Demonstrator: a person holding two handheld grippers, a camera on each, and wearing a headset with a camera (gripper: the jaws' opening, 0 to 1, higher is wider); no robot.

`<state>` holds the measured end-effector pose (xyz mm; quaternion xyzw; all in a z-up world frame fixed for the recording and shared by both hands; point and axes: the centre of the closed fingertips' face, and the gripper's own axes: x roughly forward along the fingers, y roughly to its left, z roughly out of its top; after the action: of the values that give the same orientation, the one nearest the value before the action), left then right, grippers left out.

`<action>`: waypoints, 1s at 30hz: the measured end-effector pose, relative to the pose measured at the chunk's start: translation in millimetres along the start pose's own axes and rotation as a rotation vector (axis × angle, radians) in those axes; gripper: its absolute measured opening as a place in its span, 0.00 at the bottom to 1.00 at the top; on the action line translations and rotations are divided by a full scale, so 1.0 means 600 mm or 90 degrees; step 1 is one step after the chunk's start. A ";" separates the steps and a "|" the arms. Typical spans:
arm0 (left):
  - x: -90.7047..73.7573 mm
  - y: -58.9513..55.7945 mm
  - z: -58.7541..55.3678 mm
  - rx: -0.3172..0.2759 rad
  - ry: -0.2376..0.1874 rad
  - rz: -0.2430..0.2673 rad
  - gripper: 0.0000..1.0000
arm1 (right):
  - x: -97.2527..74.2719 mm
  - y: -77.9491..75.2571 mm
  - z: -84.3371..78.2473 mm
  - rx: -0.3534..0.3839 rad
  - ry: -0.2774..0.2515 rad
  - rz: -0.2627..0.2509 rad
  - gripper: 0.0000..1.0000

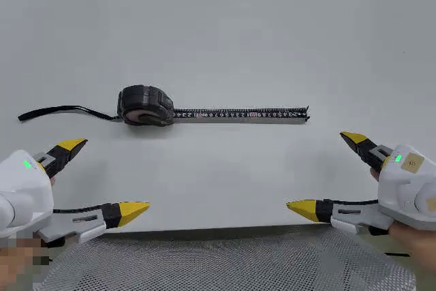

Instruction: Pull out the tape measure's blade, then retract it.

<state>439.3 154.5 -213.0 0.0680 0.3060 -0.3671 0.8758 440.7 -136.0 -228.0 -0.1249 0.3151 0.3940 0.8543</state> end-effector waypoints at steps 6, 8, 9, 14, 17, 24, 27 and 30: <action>0.010 0.001 0.008 -0.002 -0.002 0.001 0.91 | -0.001 0.000 0.002 0.000 -0.002 -0.001 0.99; 0.016 0.000 0.010 0.000 0.001 0.001 0.91 | -0.001 -0.002 0.004 0.000 -0.003 -0.002 0.99; 0.017 0.000 0.010 0.002 0.001 0.002 0.91 | -0.001 -0.003 0.004 0.000 -0.003 -0.002 0.99; 0.027 0.003 0.015 -0.004 0.002 0.000 0.92 | 0.000 -0.005 0.000 -0.002 0.002 0.002 0.98; 0.031 0.005 0.019 -0.008 -0.002 0.000 0.92 | 0.001 -0.007 0.001 -0.001 0.001 0.002 0.98; 0.046 0.018 0.032 -0.012 -0.012 0.008 0.92 | 0.006 -0.008 0.003 -0.002 0.001 0.007 0.97; 0.054 0.023 0.040 -0.017 -0.019 0.012 0.92 | 0.007 -0.012 0.003 -0.003 0.005 0.006 0.97; 0.061 0.026 0.047 -0.022 -0.026 0.013 0.91 | 0.006 -0.017 0.007 -0.005 0.004 0.005 0.97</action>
<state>483.6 134.3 -213.3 0.0487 0.2934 -0.3541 0.8866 451.8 -138.4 -227.7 -0.1282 0.3166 0.3980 0.8515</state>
